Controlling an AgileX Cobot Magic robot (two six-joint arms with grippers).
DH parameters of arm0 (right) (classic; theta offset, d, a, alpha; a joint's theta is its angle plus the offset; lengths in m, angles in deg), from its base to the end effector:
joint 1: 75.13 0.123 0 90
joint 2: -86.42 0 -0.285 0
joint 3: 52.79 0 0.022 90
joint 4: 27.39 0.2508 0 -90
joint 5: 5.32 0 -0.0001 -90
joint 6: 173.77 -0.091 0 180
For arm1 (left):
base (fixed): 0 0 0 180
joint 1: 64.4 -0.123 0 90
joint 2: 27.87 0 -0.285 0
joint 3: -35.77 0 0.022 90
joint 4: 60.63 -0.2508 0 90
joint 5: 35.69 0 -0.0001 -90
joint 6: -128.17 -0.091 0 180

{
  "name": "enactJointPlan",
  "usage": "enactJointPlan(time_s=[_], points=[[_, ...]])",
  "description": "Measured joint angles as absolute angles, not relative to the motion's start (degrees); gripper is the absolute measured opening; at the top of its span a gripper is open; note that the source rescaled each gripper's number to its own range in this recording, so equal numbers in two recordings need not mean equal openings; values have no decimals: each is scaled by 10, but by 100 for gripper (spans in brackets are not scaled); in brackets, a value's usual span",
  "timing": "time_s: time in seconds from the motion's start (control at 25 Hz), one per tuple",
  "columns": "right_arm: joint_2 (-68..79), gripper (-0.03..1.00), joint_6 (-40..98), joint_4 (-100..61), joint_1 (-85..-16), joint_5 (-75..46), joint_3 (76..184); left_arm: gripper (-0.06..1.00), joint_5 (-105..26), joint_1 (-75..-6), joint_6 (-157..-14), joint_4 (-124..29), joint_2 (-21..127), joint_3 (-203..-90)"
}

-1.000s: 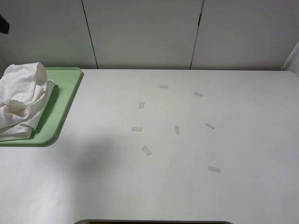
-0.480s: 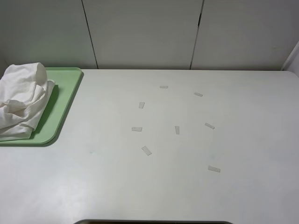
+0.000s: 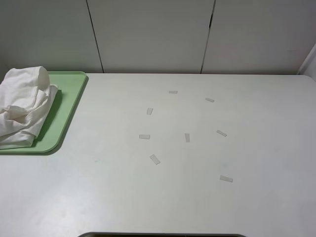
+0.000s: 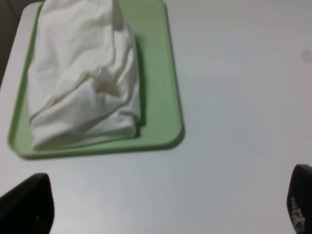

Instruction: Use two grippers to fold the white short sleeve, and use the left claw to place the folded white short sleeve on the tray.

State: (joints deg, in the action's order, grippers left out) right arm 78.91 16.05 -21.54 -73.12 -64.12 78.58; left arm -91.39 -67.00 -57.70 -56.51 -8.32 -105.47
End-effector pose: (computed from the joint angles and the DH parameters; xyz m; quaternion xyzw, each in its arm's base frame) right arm -0.0046 0.0078 0.2801 -0.0879 0.8374 0.0143 0.5393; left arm 0.0165 -0.0047 0.3319 0.0231 0.8379 0.0044 0.5454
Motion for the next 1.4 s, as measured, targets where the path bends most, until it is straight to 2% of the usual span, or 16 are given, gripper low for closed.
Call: enactJointPlan(time_s=[0.24,0.76,1.4], points=[[789,100,160,-215,-731,-641,786,95,-956,-670,-573,-606,-200,-987],[789,100,160,-215,-731,-641,786,95,-972,-670,-572,-611,-205,-944],[789,100,160,-215,-731,-641,786,95,-967,-669,-569,-612,-205,-943]])
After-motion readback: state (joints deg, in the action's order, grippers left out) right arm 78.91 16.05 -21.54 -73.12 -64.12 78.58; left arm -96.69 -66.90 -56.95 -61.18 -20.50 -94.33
